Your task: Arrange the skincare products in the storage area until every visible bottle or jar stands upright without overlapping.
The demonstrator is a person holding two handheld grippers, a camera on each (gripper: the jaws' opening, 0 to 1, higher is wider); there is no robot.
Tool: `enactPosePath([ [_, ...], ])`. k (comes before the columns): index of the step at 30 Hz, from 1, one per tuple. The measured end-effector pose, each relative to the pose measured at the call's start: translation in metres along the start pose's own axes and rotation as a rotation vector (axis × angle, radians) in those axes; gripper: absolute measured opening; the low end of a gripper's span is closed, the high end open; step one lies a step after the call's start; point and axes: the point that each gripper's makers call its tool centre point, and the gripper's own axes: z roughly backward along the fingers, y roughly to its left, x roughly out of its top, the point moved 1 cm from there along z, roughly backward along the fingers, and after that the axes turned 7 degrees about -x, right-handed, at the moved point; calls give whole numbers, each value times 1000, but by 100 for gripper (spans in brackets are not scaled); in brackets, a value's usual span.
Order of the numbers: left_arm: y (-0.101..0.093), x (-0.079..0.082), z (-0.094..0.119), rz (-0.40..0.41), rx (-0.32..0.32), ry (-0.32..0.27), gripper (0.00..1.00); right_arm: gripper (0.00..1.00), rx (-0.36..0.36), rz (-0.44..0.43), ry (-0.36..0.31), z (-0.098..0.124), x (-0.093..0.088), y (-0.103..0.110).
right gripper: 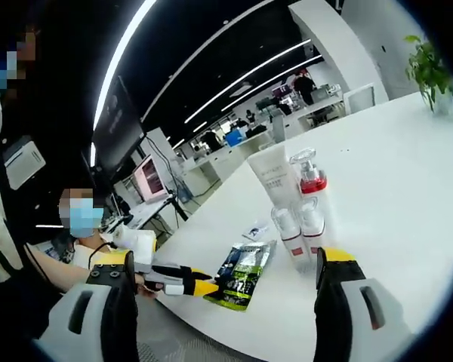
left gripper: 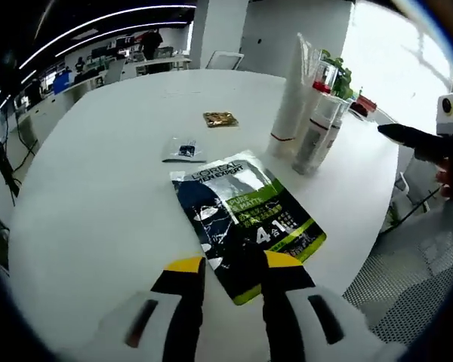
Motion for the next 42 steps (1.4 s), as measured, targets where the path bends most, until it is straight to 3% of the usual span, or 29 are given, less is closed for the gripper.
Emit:
enactPosePath([
  [4,-3,11,-1,-134,-20,-7,33,100,-4,13,4,0,-1,2],
  [8,-15,24,-9,-311,-97,-22,47,100,-7,12,1,0,-1,3],
  [14,-19,27,-22,-325,-175,-22,58,100,-8,10,-1,0,-1,4],
  [18,-14,19,-33,-346,-179,24,59,100,-8,22,10,-1,-3,5],
  [21,-11,16,-38,-326,-188,21,60,100,-9,26,12,-1,-3,5],
  [28,-12,27,-47,-314,-203,-14,61,100,-15,25,23,-2,-5,3],
  [42,-16,41,-62,-326,-224,-11,60,100,-18,42,45,-5,-10,5],
])
